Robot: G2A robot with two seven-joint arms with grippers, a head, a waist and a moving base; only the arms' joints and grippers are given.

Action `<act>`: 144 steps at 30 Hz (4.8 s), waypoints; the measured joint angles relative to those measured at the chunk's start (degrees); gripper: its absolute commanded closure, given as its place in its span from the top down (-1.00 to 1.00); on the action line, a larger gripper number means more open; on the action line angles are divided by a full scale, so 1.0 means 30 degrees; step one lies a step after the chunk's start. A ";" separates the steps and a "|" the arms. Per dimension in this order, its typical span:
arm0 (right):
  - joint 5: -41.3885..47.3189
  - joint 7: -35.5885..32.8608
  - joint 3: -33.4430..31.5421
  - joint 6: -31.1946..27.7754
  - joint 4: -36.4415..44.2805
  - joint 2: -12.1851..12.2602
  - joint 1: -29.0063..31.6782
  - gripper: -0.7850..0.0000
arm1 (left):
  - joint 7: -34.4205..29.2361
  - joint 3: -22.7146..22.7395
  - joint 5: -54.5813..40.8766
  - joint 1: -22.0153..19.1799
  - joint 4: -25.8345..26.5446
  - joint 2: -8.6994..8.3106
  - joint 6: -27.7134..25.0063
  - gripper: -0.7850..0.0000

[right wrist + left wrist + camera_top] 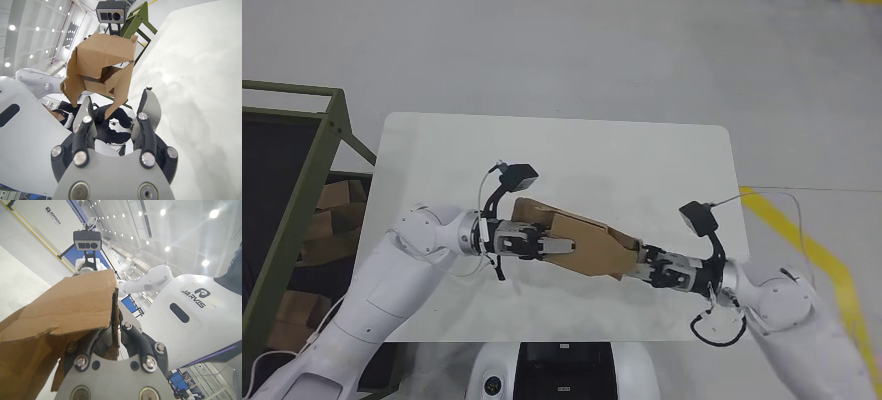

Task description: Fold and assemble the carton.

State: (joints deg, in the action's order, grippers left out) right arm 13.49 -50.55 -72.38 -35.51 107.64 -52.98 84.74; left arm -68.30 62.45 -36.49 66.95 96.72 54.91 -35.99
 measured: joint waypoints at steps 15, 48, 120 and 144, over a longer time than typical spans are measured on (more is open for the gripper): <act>0.5823 -0.3428 0.1436 -0.2463 -0.2123 -0.0171 -0.1711 0.06 | 0.0242 -0.0187 -0.0134 -0.0066 -0.0024 -0.0223 -0.0243 -1.00; 0.7044 -0.3921 0.2815 -0.2153 -0.2979 0.0204 -0.3112 -0.02 | 0.0391 -0.0714 -0.0298 -0.0422 -0.0089 -0.0538 -0.0392 -1.00; 0.8293 -0.4218 0.4828 -0.1857 -0.3405 0.0559 -0.4808 0.30 | 0.0580 -0.1251 -0.0702 -0.0705 -0.0381 -0.0930 -0.0580 -1.00; 0.8267 -0.4128 0.5752 -0.1946 -0.4514 0.0300 -0.5642 -0.20 | 0.0820 -0.1194 -0.0483 -0.0580 0.0020 -0.0996 -0.0820 -1.00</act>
State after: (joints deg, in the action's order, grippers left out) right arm 38.29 -62.94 -55.12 -41.34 94.10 -52.08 67.82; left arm -65.84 58.87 -37.94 65.21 96.78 51.92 -38.45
